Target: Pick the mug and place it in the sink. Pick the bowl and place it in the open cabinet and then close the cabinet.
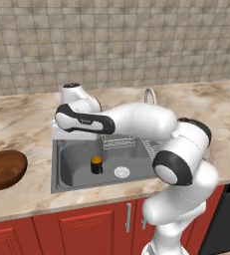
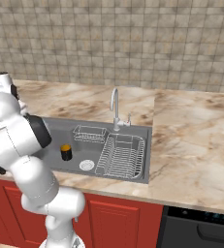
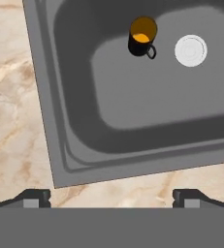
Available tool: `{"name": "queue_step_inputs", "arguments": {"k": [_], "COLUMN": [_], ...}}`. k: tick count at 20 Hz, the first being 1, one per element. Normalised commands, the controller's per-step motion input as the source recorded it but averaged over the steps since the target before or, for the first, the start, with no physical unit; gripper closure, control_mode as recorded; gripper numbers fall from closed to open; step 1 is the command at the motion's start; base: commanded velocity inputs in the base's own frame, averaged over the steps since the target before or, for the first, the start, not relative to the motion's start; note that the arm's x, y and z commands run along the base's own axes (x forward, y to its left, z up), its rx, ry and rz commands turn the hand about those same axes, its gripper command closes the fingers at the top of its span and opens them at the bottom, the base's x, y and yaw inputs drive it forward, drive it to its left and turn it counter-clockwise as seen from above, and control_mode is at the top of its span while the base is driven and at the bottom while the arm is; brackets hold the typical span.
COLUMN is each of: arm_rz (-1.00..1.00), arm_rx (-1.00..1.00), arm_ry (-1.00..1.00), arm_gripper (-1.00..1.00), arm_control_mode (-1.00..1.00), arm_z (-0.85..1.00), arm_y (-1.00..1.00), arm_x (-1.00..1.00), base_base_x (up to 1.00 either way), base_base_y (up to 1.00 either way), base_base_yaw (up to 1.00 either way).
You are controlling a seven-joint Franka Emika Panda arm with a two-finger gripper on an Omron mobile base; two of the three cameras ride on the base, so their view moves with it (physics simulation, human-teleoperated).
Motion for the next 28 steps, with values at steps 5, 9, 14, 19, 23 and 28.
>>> {"name": "queue_step_inputs", "arguments": {"k": [5,9,14,19,23,28], "arm_rz": [0.01,0.01,0.0,0.0,0.0,0.0], "arm_rx": [0.0,0.0,0.0,0.0,0.0,0.0], "arm_ry": [0.0,0.0,0.0,0.0,0.0,0.0], "arm_gripper": [-1.0,-1.0,-1.0,-1.0,-1.0,-1.0], "arm_control_mode": [-1.0,-1.0,-1.0,-1.0,-1.0,-1.0], "arm_z": [0.0,0.0,0.01,0.0,0.0,0.0], "arm_y": [0.55,0.5,0.54,0.57,0.47,0.44], "arm_x": [0.0,0.0,0.0,0.0,0.0,0.0], "base_base_x": [0.0,0.0,0.0,0.0,0.0,0.0], "base_base_y": [0.0,0.0,0.0,0.0,0.0,0.0], "base_base_yaw": [0.0,0.0,0.0,0.0,0.0,0.0]}}
